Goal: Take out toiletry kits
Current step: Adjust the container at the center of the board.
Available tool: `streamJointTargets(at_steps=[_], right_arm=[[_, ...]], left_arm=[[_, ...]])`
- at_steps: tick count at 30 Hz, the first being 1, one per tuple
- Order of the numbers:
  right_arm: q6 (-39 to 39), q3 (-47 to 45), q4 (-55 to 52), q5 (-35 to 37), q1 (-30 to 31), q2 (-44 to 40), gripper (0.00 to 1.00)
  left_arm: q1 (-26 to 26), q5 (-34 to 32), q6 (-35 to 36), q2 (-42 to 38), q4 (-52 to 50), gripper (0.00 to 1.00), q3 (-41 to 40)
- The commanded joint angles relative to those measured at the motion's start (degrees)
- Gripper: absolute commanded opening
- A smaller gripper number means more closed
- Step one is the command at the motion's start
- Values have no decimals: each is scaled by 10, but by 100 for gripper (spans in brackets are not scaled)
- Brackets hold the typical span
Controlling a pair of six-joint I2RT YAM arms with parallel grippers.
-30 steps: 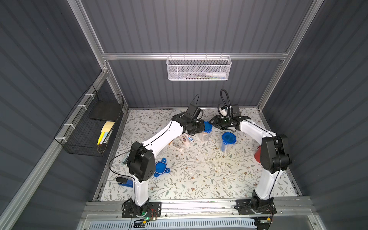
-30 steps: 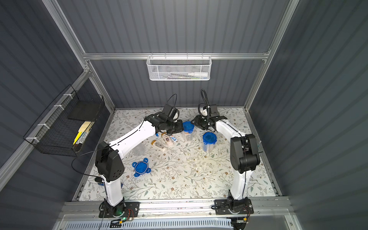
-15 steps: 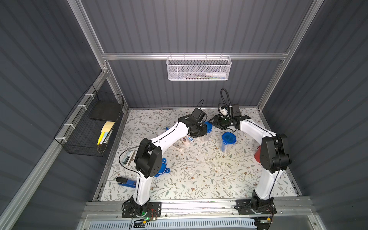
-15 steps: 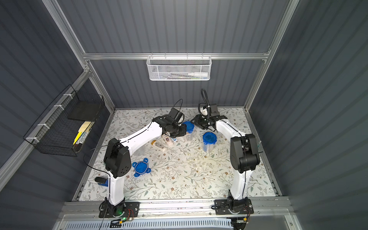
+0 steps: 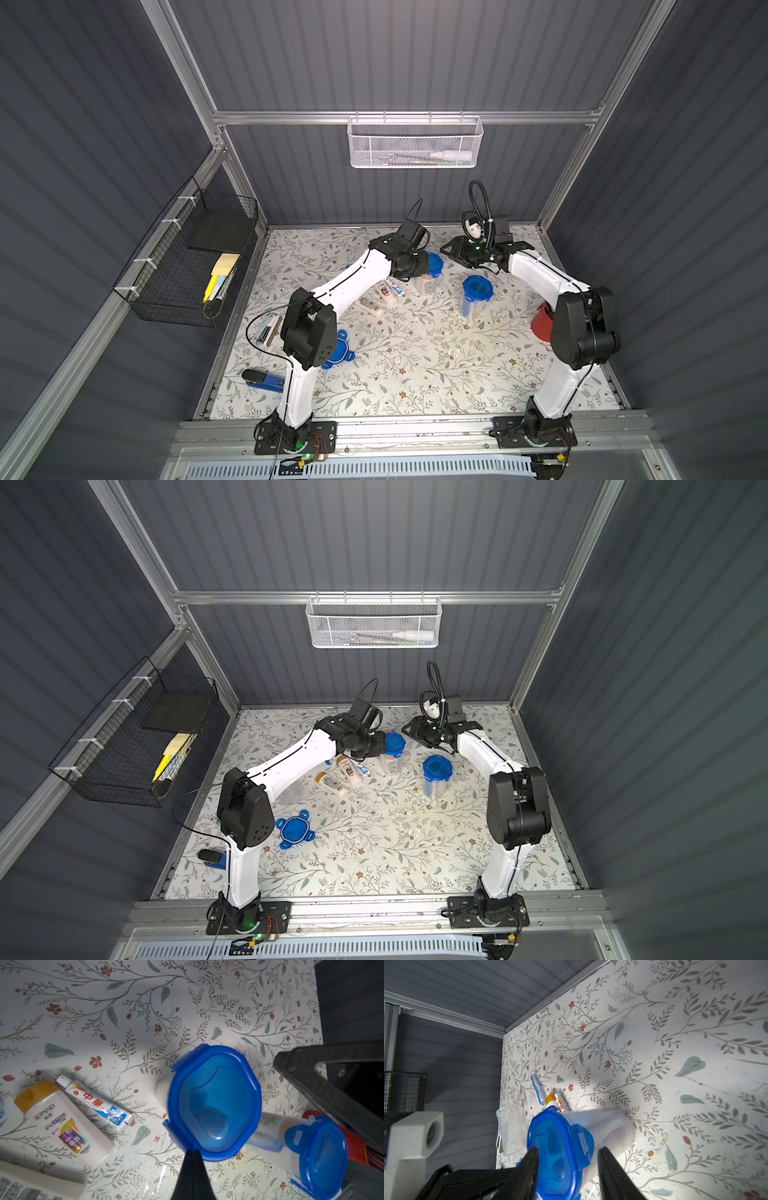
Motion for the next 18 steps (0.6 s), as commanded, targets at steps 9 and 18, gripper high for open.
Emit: streamJointTargets(at_steps=[9, 18], right_arm=[[-10, 10, -19, -5, -3, 7, 51], [-4, 43, -23, -15, 4, 57, 51]], left_arm=[[18, -23, 20, -12, -14, 4, -17], [-2, 23, 6, -47, 9, 2, -72]])
